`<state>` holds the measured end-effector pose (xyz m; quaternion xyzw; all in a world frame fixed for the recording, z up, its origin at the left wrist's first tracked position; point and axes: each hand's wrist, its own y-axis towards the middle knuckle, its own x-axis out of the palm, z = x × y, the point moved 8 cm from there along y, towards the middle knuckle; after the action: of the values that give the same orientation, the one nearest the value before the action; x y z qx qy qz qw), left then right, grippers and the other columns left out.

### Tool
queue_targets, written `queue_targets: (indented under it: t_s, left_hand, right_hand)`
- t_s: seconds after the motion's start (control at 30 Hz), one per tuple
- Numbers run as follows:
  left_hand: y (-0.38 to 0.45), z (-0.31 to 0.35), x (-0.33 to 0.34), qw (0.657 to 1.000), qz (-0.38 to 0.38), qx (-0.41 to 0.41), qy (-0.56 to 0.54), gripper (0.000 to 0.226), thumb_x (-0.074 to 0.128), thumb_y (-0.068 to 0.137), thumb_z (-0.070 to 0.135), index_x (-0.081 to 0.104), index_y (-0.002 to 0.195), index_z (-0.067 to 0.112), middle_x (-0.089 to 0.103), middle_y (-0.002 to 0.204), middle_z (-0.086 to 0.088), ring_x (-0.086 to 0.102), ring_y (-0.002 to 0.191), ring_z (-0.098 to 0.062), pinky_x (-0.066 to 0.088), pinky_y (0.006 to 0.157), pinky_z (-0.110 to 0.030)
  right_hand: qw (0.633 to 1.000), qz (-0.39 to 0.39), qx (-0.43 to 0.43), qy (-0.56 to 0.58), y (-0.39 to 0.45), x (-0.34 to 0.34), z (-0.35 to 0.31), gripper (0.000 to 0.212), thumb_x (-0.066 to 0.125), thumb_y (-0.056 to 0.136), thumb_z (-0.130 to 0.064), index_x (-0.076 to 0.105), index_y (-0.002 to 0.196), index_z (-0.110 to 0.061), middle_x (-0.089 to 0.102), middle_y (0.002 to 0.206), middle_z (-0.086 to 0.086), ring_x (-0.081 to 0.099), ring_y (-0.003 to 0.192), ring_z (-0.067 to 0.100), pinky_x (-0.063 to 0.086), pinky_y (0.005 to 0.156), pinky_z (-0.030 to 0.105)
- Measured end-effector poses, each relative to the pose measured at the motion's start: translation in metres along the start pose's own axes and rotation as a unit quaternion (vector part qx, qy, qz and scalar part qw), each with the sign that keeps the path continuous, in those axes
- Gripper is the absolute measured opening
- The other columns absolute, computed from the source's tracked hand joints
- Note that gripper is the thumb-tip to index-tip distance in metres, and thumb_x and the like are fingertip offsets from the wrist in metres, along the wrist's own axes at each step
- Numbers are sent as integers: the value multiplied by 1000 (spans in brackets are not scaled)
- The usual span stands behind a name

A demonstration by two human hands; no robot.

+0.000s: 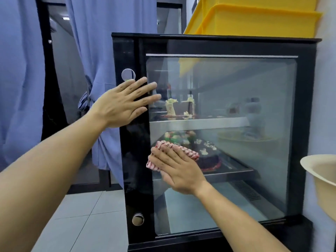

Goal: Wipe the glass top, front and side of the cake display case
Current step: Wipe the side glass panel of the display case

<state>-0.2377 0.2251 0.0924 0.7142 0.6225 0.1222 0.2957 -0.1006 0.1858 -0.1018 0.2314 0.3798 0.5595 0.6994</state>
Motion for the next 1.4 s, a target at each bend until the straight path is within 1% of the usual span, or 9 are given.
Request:
queue_targets:
  t_s: [0.17, 0.37, 0.57, 0.7, 0.9, 1.07, 1.23, 1.3, 1.4]
  left_hand:
    - [5, -6, 3, 1000, 9, -6, 6, 56, 13, 113, 41, 12, 168, 30, 7, 175, -2, 3, 162, -26, 6, 131, -46]
    - [4, -6, -4, 1000, 7, -19, 7, 56, 11, 114, 42, 9, 168, 30, 4, 175, -7, 1, 162, -29, 8, 131, -49]
    - [5, -4, -6, 1000, 4, -28, -1, 55, 12, 113, 42, 10, 168, 30, 4, 175, -7, 0, 162, -28, 7, 131, -49]
    - [2, -3, -6, 999, 2, -39, -6, 56, 11, 113, 42, 8, 168, 31, 3, 175, -6, -1, 162, -28, 6, 131, -49]
    - [-2, 2, -2, 992, 11, -115, -42, 57, 14, 113, 41, 10, 168, 29, 4, 176, -3, -1, 162, -27, 5, 132, -47]
    - [-22, 19, 9, 965, 33, -242, -99, 61, 25, 112, 37, 8, 168, 19, 2, 176, -9, -4, 162, -27, -2, 131, -41]
    - [-64, 96, 25, 912, 49, -378, -153, 66, 30, 110, 34, 8, 167, 10, 2, 175, -12, -3, 162, -29, 1, 131, -45]
    - [-74, 115, 30, 895, 50, -411, -167, 67, 30, 110, 34, 4, 167, 12, 1, 175, -11, -6, 162, -26, 0, 131, -44]
    - [-77, 122, 36, 893, 45, -416, -167, 66, 28, 110, 35, 4, 167, 13, 1, 175, -9, -4, 162, -25, 0, 131, -43]
  right_hand:
    - [943, 95, 314, 48, 65, -18, 39, 64, 41, 103, -29, 25, 164, -14, 14, 172, 8, 10, 160, 30, 9, 130, 49]
    - [997, 14, -58, 45, 45, 13, -62, 63, 48, 102, -29, 33, 162, -18, 25, 170, 4, 14, 160, 23, 13, 130, 45]
    - [994, 47, 87, 56, 86, -10, -15, 64, 48, 101, -30, 33, 162, -15, 25, 170, 8, 16, 159, 27, 18, 128, 50]
    - [983, -58, -176, -12, 46, 28, -85, 68, 33, 107, -38, 11, 166, -15, 6, 174, 6, -1, 161, 26, 5, 131, 45]
    - [957, -73, -278, -44, 26, 27, -85, 64, 30, 107, -38, 15, 166, -20, 12, 174, 2, 5, 161, 22, -3, 131, 43]
    - [989, 58, 140, -4, 41, -22, 80, 63, 42, 107, -31, 19, 164, -18, 24, 171, 9, 17, 159, 30, 19, 128, 54]
    - [828, 126, 546, 23, -70, -20, 101, 62, 29, 107, -34, 23, 164, -11, 19, 172, 11, 11, 160, 31, 17, 126, 60]
    - [865, 90, 491, 40, -66, -6, 56, 63, 30, 107, -35, 17, 165, -12, 15, 172, 11, 7, 160, 30, 13, 128, 57]
    - [978, 17, 206, 13, -24, 0, 33, 61, 33, 109, -32, 16, 166, -17, 14, 172, 8, 6, 161, 27, 6, 130, 48]
